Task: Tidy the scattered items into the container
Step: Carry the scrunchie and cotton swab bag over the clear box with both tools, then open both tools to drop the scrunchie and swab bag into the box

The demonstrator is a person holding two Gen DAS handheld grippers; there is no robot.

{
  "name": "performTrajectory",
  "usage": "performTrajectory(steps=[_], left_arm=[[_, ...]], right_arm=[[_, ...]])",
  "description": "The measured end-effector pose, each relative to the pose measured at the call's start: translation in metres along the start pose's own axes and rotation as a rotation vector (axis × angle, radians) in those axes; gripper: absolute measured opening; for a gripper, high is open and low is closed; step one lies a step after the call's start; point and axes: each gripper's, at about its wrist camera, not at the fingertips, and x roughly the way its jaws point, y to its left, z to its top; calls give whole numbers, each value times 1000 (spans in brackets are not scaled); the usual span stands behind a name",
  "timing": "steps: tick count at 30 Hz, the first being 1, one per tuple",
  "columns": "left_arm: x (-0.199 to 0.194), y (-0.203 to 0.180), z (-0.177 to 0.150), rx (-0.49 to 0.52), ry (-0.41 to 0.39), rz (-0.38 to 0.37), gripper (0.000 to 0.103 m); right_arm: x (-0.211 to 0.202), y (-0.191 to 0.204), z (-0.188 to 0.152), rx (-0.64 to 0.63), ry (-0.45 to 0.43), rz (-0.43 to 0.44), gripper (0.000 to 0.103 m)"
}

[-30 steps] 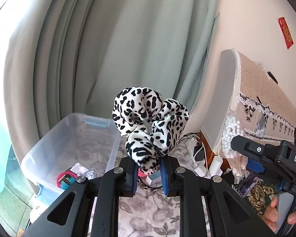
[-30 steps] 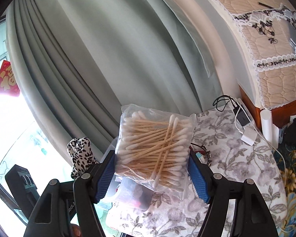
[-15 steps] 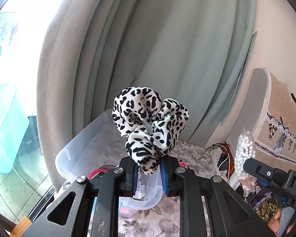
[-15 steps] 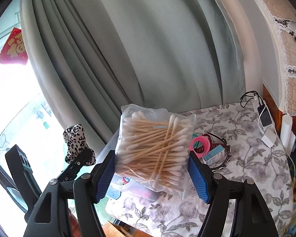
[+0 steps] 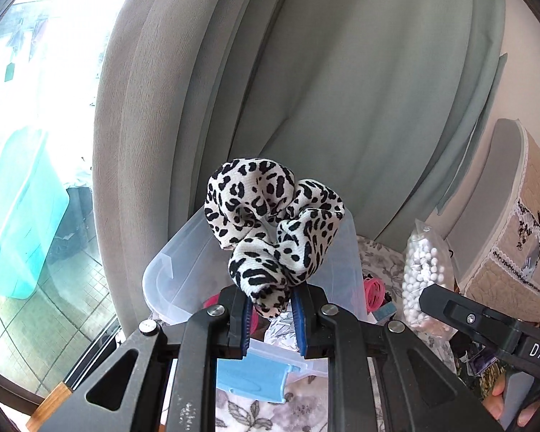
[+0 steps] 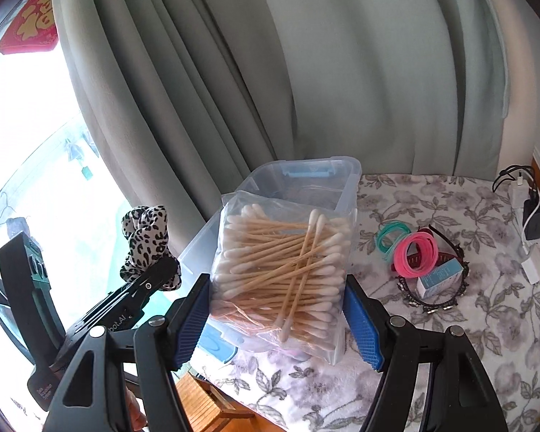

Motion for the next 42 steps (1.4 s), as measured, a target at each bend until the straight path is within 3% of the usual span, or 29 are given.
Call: performTrajectory(steps=[16, 24, 37, 40, 42], left_arm=[[53, 36, 1, -27, 96, -7, 20], [84, 27, 0, -32, 146, -9, 20], [102, 14, 3, 14, 134, 21, 20], [157, -1, -27, -12, 130, 50, 20], [156, 4, -32, -12, 126, 57, 22]], right_arm=[[65, 24, 7, -92, 87, -8, 74], [89, 17, 10, -85, 119, -13, 74], [104, 10, 10, -99, 115, 24, 73], [105, 10, 10, -97, 116, 28, 73], [103, 9, 10, -94, 117, 31, 73]])
